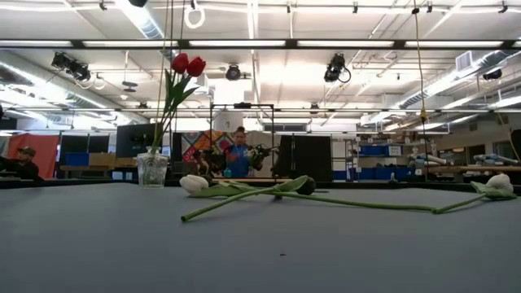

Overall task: Sort flowers into vase by color
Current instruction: Put the light pink flower into the transparent vase

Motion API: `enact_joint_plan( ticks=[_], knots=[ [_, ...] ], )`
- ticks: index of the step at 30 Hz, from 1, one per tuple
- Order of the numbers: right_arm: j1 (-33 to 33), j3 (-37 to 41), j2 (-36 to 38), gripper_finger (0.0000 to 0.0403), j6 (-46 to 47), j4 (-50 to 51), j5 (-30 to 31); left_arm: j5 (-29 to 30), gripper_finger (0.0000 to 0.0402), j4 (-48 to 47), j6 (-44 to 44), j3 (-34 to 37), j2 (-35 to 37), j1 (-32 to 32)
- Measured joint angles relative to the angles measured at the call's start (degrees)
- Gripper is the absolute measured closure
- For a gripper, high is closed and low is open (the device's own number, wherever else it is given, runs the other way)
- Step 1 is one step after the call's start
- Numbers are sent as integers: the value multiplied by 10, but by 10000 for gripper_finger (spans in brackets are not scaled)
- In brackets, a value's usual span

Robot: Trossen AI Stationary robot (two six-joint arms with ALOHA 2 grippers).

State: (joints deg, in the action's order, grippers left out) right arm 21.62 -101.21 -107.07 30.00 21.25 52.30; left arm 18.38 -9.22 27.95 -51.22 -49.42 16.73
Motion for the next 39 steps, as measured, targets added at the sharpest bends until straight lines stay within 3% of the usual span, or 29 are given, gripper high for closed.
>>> enact_joint_plan(
  ticks=[6, 17, 21, 26, 30, 33, 36, 39],
  knots=[
    [-20, 0, 4, 402, -97, -96, -31, 0, 230, 61, -41, 0, -15, -24],
    [-42, 0, 4, 402, -135, -106, -72, -42, 234, 103, -88, 0, -16, -47],
    [-51, 0, 4, 402, -137, -113, -80, -45, 276, 103, -115, 0, -16, -57],
    [-63, 0, 4, 393, -145, -112, -114, -47, 380, 101, -127, 0, -16, -73],
    [-72, 0, 8, 352, -104, -70, -103, -42, 388, 71, -161, 1, -6, -83],
    [-91, 0, 28, 315, -33, 12, -94, 3, 391, 23, -177, 1, 20, -96],
    [-127, -1, 55, 287, 56, 121, -130, 58, 392, -39, -191, 1, 52, -128],
    [-162, -1, 68, 269, 63, 203, -168, 109, 393, -113, -187, 1, 86, -167]
  ],
)
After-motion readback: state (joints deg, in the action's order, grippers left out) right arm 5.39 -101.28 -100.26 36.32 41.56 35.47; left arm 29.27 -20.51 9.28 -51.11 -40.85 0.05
